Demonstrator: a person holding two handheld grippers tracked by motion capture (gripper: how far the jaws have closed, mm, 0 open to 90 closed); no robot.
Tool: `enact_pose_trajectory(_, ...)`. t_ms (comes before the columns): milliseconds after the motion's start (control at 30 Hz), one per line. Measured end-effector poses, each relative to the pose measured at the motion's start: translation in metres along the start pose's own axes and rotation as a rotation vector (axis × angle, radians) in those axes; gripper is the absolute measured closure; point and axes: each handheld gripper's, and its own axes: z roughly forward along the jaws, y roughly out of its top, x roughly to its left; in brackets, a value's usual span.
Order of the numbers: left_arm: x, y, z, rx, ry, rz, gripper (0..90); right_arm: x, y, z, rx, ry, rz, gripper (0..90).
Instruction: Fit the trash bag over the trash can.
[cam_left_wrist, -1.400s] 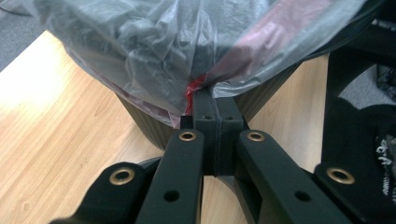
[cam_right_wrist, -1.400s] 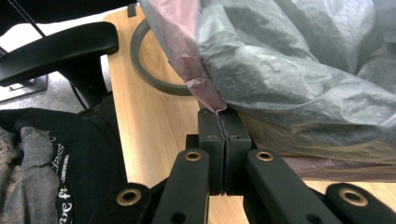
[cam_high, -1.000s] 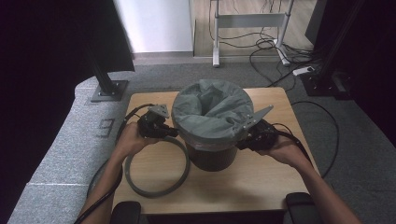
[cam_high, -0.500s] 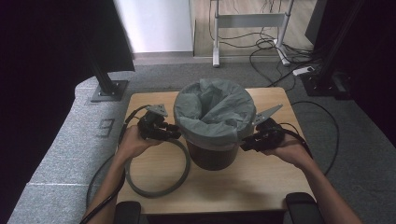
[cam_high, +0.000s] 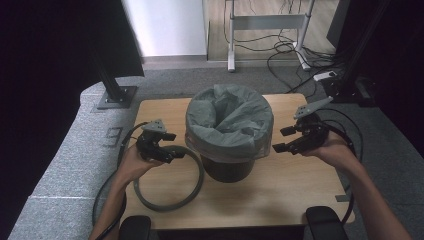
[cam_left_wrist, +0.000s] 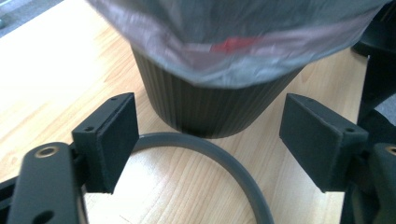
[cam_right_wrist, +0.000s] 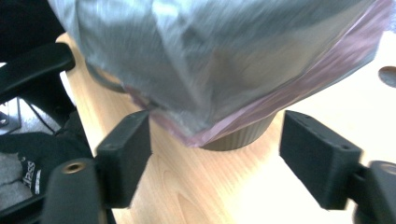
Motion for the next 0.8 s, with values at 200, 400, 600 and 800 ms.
enact_pose_trajectory(200, 0.005, -0.031, 0.011, 0.003, 0.037, -0.053, 12.5, -0.006, 0.021, -0.007, -0.019, -0.019, 0.02, 13.3)
enact_pose_trajectory(400, 0.008, -0.071, 0.031, 0.013, 0.079, -0.116, 4.1, -0.009, 0.044, -0.009, -0.06, -0.045, 0.042, 7.3)
enact_pose_trajectory(600, 0.006, -0.101, 0.043, 0.009, 0.151, -0.146, 0.0, -0.008, 0.07, -0.006, -0.096, -0.037, 0.052, 13.6)
enact_pose_trajectory(800, 0.004, -0.121, 0.048, 0.004, 0.212, -0.159, 0.0, -0.006, 0.097, 0.006, -0.066, -0.056, 0.003, 15.2)
